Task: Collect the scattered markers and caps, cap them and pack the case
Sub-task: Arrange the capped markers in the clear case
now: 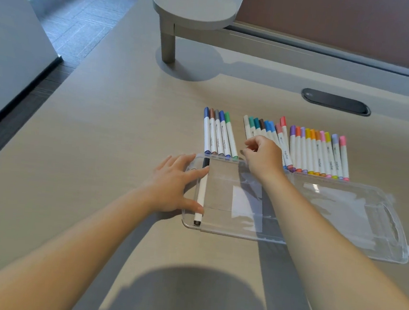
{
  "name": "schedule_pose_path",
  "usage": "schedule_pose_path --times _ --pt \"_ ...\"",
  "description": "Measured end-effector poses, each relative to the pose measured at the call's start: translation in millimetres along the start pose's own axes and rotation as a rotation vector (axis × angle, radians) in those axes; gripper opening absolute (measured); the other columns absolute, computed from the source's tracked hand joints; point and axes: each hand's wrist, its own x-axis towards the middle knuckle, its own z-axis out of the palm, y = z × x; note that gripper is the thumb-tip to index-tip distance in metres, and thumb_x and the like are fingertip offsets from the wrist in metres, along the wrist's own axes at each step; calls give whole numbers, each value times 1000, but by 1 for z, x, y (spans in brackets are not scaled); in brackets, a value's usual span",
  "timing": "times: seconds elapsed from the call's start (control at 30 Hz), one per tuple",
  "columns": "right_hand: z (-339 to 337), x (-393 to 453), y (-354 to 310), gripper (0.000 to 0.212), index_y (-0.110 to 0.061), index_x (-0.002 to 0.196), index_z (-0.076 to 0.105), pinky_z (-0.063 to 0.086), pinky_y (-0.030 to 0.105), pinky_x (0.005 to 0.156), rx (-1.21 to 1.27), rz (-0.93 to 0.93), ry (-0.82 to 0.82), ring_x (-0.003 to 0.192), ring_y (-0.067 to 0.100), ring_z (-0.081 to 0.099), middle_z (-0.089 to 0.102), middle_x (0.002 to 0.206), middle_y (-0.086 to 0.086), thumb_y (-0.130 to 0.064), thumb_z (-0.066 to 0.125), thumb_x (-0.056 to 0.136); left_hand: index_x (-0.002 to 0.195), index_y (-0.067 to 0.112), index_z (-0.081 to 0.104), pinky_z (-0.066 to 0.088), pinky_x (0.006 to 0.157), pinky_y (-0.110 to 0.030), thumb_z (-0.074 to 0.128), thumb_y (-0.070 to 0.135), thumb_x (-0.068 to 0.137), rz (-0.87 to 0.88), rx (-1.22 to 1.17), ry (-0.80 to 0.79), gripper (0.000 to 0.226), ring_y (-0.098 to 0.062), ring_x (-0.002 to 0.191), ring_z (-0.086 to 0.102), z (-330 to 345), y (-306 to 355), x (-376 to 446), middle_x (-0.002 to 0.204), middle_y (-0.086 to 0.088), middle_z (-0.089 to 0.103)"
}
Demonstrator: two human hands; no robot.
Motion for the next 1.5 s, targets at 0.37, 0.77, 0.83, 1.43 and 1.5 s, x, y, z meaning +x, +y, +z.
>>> schedule_pose_path --times 0.37,0.77,0.83,1.43,1.5 --pt "16 36 -21 24 -3 114 55 42 27 81 -129 -89 -2 104 23 55 58 117 11 -6 44 93 118 19 58 32 101 -29 61 34 83 -38 -333 314 38 -16 122 40 -5 -16 24 126 1 48" --pt "43 45 -55 34 -4 121 41 41 33 69 -547 -132 -118 101 31 59 61 111 14 -3 50 89 112 14 59 33 87 -18 55 26 89 -112 -361 363 26 -14 107 49 -11 -39 23 114 0 58" --pt "45 44 -58 35 -4 121 38 43 34 69 -539 -120 -106 99 32 60 62 109 15 -4 51 88 112 14 59 33 87 -18 54 26 90 -114 -353 357 26 -13 108 49 -11 -39 22 115 1 58" --pt "-7 -22 -28 53 -16 128 33 55 19 49 332 90 -471 62 16 60 58 81 8 1 58 85 129 18 45 34 103 -30 62 34 83 -105 -375 229 51 -16 124 39 1 -7 -5 133 1 45" --pt "1 -28 -23 48 -14 124 36 55 21 52 361 96 -496 65 18 61 58 82 10 2 58 85 130 19 44 33 103 -30 62 34 83 -109 -369 231 53 -16 124 39 3 -6 -8 134 1 44"
